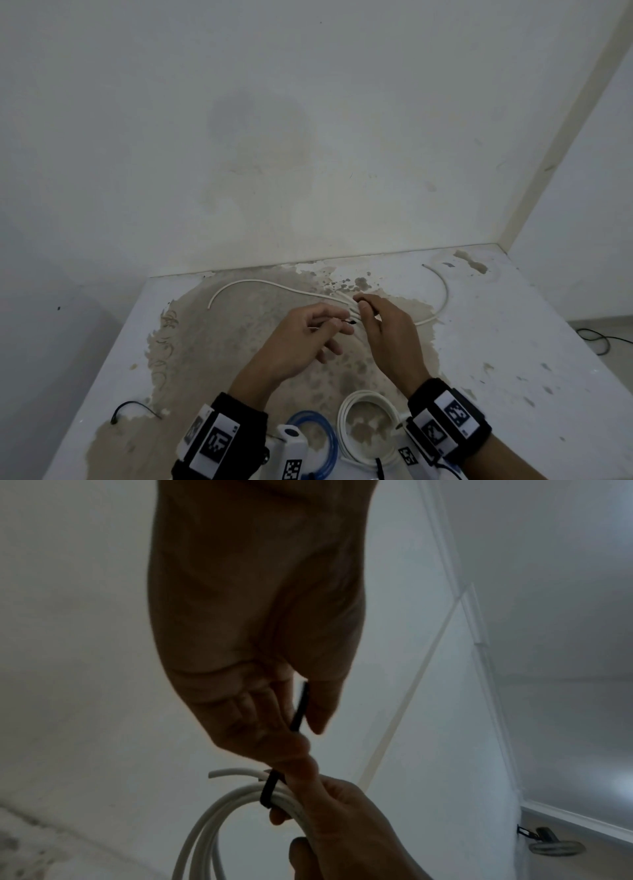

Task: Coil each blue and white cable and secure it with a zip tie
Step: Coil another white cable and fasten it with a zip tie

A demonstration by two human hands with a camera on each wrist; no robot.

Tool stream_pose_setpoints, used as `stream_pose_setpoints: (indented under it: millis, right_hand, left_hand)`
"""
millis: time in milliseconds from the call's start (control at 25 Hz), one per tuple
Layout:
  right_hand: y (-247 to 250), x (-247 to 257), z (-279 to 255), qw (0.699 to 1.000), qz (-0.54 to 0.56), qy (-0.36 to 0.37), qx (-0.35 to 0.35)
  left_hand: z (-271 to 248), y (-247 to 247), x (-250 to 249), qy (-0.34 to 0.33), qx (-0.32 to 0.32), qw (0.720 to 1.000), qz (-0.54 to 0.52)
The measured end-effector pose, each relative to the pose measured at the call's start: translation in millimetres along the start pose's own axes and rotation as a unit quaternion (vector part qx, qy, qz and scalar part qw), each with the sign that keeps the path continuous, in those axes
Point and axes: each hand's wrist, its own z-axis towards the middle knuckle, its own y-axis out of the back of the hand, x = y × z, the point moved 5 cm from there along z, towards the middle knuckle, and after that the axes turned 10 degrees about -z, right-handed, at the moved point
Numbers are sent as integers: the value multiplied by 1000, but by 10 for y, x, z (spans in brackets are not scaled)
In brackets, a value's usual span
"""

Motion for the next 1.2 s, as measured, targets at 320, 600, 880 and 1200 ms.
stream_pose_setpoints:
  millis: [320,600,880,1200]
  right_hand:
    - [-18,60,5,997,61,12,52]
    - [11,109,78,985,164,-35,44]
    - [-3,183,100,976,213,-33,27]
    - [-21,232,88,954,290,-59,41]
  left_hand:
    - [79,-19,37,-75,-50,996,22]
    - [72,-75,118,-37,-43,997,54]
    - [93,-68,62,-10,-73,995,66]
    - [94,-15,15,13,-88,993,72]
